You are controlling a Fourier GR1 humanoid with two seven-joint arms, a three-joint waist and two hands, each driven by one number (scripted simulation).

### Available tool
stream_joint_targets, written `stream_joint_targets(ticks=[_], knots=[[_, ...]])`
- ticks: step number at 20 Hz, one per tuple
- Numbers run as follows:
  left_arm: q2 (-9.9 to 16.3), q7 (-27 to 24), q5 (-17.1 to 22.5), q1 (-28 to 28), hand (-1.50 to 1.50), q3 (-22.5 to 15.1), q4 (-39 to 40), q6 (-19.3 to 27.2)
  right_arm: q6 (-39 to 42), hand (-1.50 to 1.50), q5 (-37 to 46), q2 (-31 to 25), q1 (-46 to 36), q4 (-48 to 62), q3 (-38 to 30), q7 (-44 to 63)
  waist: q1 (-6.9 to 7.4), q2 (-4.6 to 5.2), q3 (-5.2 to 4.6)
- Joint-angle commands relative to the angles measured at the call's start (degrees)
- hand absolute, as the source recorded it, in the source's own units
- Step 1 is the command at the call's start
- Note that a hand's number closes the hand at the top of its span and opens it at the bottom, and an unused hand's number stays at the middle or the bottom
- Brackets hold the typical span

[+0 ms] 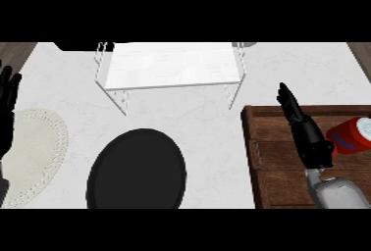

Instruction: Pick the tomato from the tray and place it in the tiered shelf

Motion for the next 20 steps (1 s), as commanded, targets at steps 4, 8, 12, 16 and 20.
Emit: stream_joint_targets(ticks=[4,8,12,16,20], knots=[[-1.5,7.5,0.9,9.1,0.00,-5.1,6.5,-3.0,4.0,1.50,-6.3,-12.4,4.5,-3.0,-15.5,-5.3,-3.99,-0.94,-0.17],[-6.1,11.3,2.4,12.4,0.00,-10.1,9.3,-3.5,-0.5,1.50,0.7,-21.7,9.8,11.5,-21.8,0.1,-5.29,0.73,-0.27],[-6.9,13.4,1.6,9.7,0.00,-12.2,12.0,-5.3,14.4,-1.50,-14.4,-22.9,12.0,18.4,-31.1,-7.2,-2.71,-0.63,-0.04],[-8.5,14.1,0.4,5.3,0.00,-12.2,17.1,-6.1,27.9,-1.50,-14.0,-28.4,13.1,24.1,-32.0,-16.1,-1.61,-0.70,-0.14],[-8.9,16.0,-0.4,5.3,0.00,-12.6,14.9,-5.5,38.0,-1.50,-14.3,-32.5,15.0,25.0,-32.0,-18.4,-1.22,-0.81,-0.16]])
